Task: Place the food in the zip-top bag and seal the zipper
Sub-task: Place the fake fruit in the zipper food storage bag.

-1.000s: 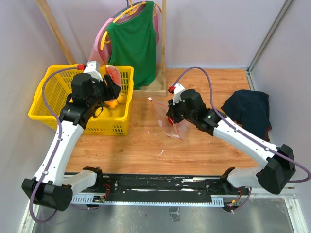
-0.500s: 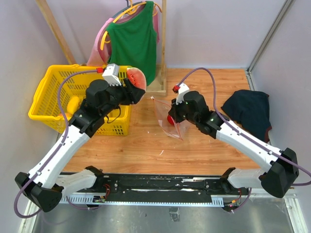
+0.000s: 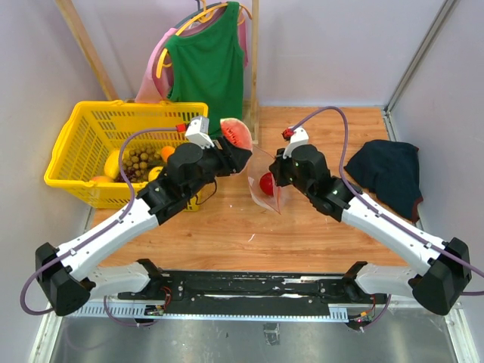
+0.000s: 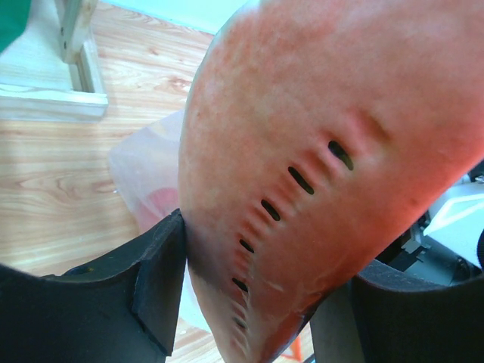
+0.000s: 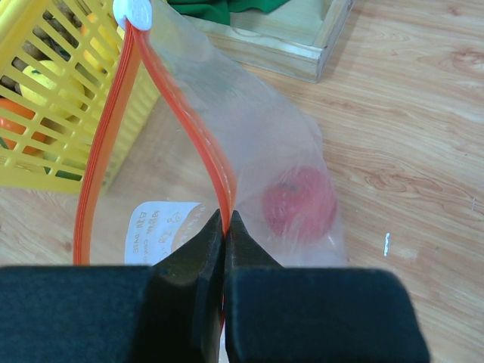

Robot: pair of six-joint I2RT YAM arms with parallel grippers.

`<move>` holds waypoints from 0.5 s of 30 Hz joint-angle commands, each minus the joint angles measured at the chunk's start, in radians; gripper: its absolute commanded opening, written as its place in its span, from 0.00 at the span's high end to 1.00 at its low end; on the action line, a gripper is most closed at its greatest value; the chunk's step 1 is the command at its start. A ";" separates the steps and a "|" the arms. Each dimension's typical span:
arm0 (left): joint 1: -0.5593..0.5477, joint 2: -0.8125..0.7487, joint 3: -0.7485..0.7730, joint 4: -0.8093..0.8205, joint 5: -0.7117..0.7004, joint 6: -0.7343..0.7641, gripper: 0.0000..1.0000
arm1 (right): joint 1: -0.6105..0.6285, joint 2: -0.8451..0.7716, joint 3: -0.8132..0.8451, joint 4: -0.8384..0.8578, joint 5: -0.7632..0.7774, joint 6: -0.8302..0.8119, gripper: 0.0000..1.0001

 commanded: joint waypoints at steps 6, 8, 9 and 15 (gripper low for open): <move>-0.111 0.046 -0.064 0.221 -0.234 -0.133 0.82 | 0.039 -0.003 -0.031 0.074 0.102 0.100 0.99; -0.129 0.065 -0.071 0.233 -0.261 -0.149 0.82 | 0.042 0.002 -0.030 0.077 0.104 0.109 0.99; -0.137 0.073 -0.074 0.237 -0.271 -0.154 0.82 | 0.043 0.004 -0.031 0.078 0.106 0.113 0.99; -0.186 0.105 -0.101 0.271 -0.371 -0.152 0.82 | 0.044 0.013 -0.030 0.092 0.097 0.138 0.99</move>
